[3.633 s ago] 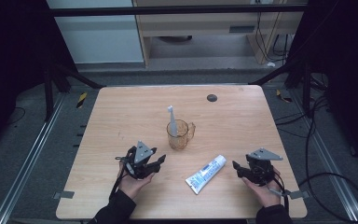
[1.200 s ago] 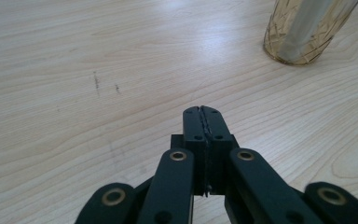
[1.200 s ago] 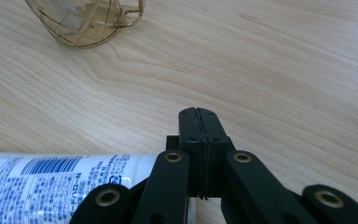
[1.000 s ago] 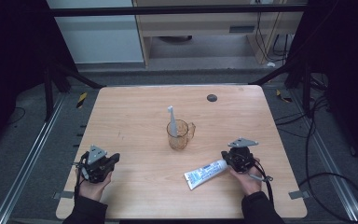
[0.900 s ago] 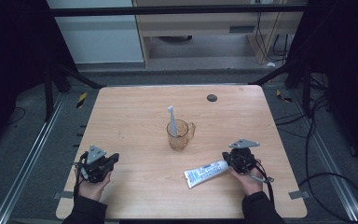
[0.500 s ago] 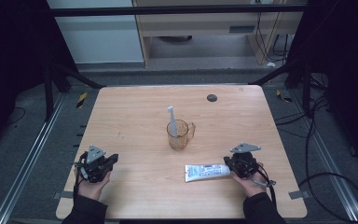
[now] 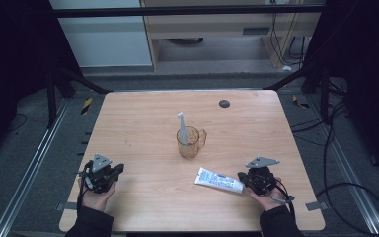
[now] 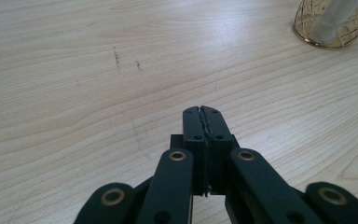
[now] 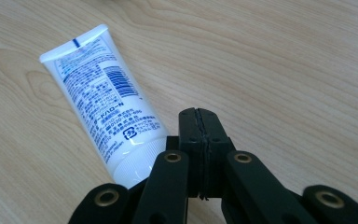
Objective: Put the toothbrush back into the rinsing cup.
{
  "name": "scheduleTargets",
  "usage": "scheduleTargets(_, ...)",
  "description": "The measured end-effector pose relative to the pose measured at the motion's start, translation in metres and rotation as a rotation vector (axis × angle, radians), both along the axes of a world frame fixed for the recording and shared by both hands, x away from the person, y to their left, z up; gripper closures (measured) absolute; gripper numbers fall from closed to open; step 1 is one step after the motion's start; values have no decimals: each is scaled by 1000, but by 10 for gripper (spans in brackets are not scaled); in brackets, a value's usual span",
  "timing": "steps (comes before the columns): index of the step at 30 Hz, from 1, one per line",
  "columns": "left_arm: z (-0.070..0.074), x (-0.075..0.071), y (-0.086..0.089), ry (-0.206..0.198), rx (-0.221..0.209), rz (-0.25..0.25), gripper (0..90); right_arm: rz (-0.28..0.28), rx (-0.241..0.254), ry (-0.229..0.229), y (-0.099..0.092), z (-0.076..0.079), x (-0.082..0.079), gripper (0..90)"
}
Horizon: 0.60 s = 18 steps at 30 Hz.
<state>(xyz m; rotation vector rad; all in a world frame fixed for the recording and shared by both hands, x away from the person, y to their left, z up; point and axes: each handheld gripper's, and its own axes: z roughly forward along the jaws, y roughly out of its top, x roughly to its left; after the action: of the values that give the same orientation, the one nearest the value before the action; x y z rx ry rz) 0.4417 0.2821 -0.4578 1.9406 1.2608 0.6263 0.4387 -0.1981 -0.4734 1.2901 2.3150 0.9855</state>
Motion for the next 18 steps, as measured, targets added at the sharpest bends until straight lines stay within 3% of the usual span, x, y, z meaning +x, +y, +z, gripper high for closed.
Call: scheduleTargets(18,-2,2,0,-3,17,10,884,40,10,23,2,-1,-18,896)
